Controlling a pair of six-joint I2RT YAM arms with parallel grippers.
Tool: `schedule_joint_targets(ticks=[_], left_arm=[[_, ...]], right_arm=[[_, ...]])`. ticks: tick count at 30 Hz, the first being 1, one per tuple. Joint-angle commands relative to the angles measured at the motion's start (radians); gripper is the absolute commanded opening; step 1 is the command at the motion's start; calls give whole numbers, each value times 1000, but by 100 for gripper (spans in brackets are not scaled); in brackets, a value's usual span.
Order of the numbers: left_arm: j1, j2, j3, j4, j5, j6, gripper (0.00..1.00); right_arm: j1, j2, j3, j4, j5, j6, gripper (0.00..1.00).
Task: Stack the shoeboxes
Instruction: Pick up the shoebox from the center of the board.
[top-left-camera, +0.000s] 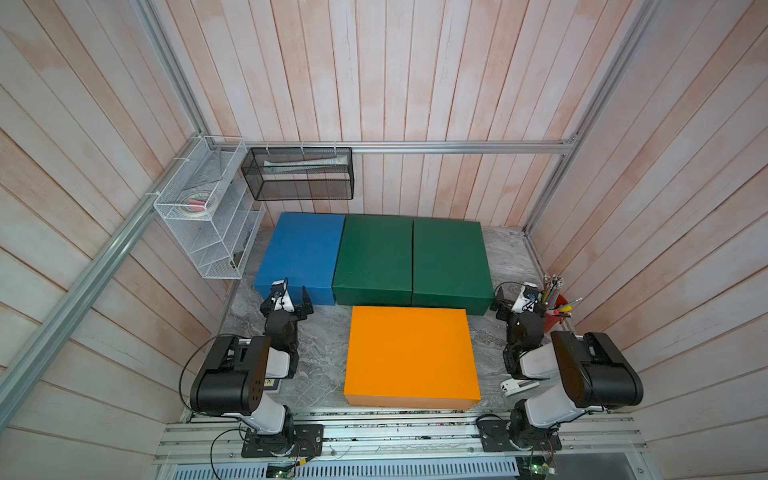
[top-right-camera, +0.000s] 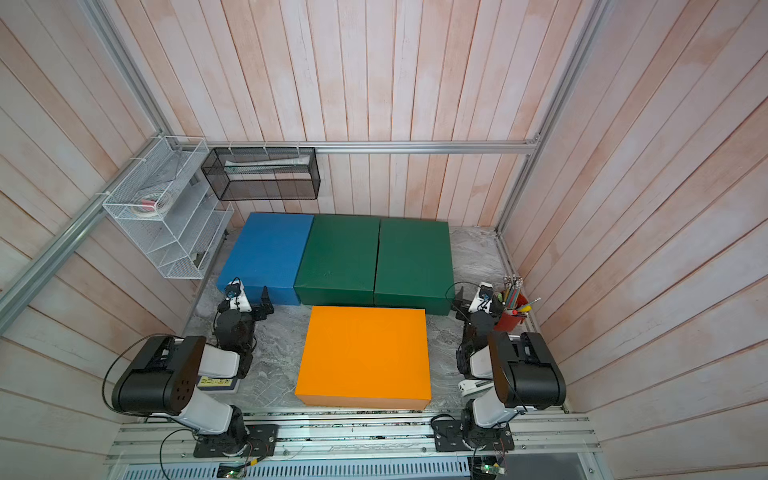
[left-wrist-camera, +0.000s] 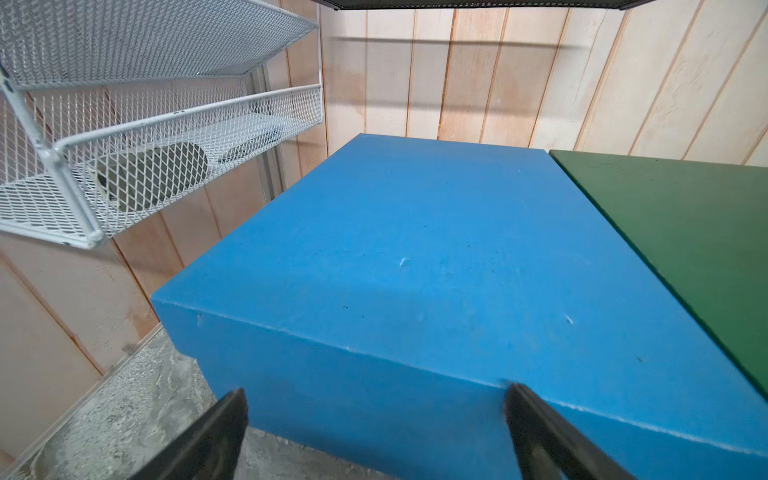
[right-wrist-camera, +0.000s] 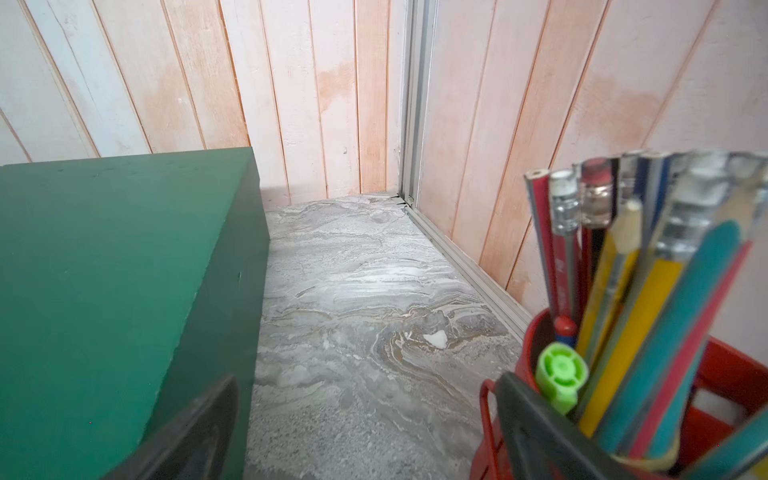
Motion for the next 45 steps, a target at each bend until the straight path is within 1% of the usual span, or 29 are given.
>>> schedule_joint_targets(ticks=[1, 22, 24, 26, 27, 28, 30, 32, 34, 35, 37, 39, 40, 41, 43, 45], left_arm=[[1, 3, 6, 13, 10, -5, 100], [-4, -5, -1, 27, 9, 0, 100], [-32, -44, -16, 29, -37, 20, 100], [-74, -105, -32, 20, -118, 46, 100], [-96, -143, -29, -14, -176, 55, 100], [-116, -189, -7, -88, -242, 54, 100], [-132, -278, 61, -279, -315, 12, 100], [-134, -348, 145, -491, -360, -85, 100], [-134, -389, 258, -726, -410, -209, 100], [-134, -397, 308, -824, -430, -261, 100], [-134, -406, 408, -1008, -484, -371, 100], [-134, -417, 500, -1198, -539, -519, 100], [-134, -424, 535, -1275, -530, -555, 100], [-134, -432, 561, -1310, -503, -550, 100], [-134, -447, 577, -1319, -421, -504, 100], [-134, -461, 590, -1342, -368, -510, 100]], right_arm=[[1, 5, 3, 16, -27, 1, 98], [1, 4, 2, 19, -23, 2, 98], [10, -28, 5, -4, 18, 7, 98], [16, -84, 23, -103, 4, -14, 98], [27, -111, 38, -138, 36, -11, 98], [43, -152, 57, -208, 80, -20, 98], [79, -221, 93, -305, 170, -35, 98], [136, -276, 136, -389, 332, -33, 98], [221, -326, 168, -427, 444, -64, 98], [258, -347, 184, -458, 479, -77, 98], [324, -389, 244, -592, 525, -73, 98], [377, -429, 312, -769, 564, -2, 98], [391, -448, 338, -848, 557, 38, 98], [405, -469, 371, -928, 545, 89, 98], [427, -503, 415, -1067, 533, 167, 98], [451, -536, 439, -1154, 508, 207, 98]])
